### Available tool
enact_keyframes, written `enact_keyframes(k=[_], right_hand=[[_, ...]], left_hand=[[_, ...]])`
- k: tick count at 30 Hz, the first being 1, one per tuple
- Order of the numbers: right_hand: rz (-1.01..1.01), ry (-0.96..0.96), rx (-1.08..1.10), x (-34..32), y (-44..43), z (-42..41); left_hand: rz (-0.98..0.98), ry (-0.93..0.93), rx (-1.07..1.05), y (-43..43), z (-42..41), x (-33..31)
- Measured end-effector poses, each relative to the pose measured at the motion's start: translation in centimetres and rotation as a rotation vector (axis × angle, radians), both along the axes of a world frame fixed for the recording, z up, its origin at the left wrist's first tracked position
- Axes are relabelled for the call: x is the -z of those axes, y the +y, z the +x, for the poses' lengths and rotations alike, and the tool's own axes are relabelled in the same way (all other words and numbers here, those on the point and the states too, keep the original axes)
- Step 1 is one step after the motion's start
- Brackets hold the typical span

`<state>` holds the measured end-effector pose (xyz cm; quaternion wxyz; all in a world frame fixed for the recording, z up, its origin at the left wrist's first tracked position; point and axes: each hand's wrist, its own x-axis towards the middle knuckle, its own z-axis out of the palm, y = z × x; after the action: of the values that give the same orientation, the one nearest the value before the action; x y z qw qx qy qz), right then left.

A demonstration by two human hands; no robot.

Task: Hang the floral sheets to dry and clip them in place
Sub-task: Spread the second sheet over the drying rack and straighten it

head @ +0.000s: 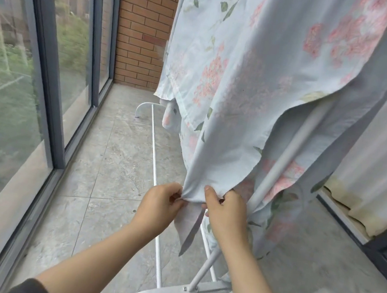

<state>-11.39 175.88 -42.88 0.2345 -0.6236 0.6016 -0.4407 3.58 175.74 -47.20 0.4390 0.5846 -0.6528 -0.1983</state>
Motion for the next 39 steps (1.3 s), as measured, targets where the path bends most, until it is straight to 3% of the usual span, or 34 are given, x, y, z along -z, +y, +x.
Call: enact_keyframes(k=[5,11,21,24,27,30,39], right_hand=[[0.027,-0.039,-0.063,0.8,3.3,-4.0],[-0.022,0.283,0.29,2.3,3.5,-9.1],[0.091,0.101,0.073,5.6,-2.1,-11.7],[0.034,0.071,0.053,6.8,-4.0,-11.4],[-0.144,0.195,0.194,8.4,-4.7,-10.7],[-0.145,0.243,0.37,9.4,-5.0,-10.8],[-0.125,0.167,0.393,11.2,-5.1,-12.7]], left_hand=[[0.047,-0.028,-0.06,0.8,-0.5,0.3],[0.096,-0.066,-0.074,0.3,-2.4,1.1],[0.161,-0.172,-0.114,-2.6,-4.0,4.3],[0.202,-0.189,-0.121,-3.7,-3.7,6.6],[0.258,-0.201,-0.126,-4.2,-3.6,9.2],[0.256,-0.146,-0.148,-4.6,-3.6,10.5],[0.177,-0.09,-0.088,-3.8,-4.5,11.0]])
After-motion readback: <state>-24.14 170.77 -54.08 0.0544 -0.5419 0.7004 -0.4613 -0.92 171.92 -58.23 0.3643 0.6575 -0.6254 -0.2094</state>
